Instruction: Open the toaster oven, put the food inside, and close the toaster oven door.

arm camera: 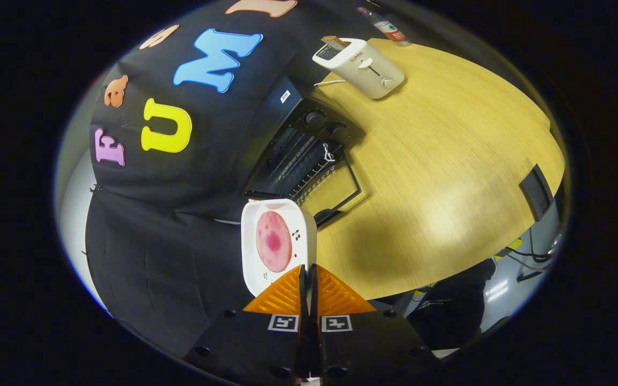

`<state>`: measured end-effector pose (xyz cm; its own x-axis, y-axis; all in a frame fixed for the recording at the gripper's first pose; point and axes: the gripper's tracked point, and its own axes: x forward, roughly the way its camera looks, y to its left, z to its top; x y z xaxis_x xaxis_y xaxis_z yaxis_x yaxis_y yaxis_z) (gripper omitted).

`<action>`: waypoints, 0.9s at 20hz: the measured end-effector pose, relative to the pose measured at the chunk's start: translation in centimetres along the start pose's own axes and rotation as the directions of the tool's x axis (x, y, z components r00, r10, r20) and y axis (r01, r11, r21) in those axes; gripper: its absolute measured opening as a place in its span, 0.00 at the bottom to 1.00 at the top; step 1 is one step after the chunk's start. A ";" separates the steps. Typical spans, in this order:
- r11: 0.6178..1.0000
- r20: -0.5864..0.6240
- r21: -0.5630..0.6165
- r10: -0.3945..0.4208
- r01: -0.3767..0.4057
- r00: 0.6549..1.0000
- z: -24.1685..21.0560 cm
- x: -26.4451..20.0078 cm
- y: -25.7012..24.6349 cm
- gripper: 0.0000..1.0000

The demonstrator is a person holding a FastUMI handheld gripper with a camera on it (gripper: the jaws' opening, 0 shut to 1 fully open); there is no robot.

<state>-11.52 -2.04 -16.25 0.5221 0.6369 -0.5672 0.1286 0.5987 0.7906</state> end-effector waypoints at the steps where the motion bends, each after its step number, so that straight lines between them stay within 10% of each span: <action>1: 1.000 0.002 -0.002 0.000 0.000 1.000 -0.2 0.3 0.4 0.02; 18: 0.989 0.045 0.146 -0.018 0.011 0.999 3.4 10.7 0.3 0.02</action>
<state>-3.05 3.29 -21.34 0.5574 0.6036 -0.5700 0.2558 0.5283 0.8096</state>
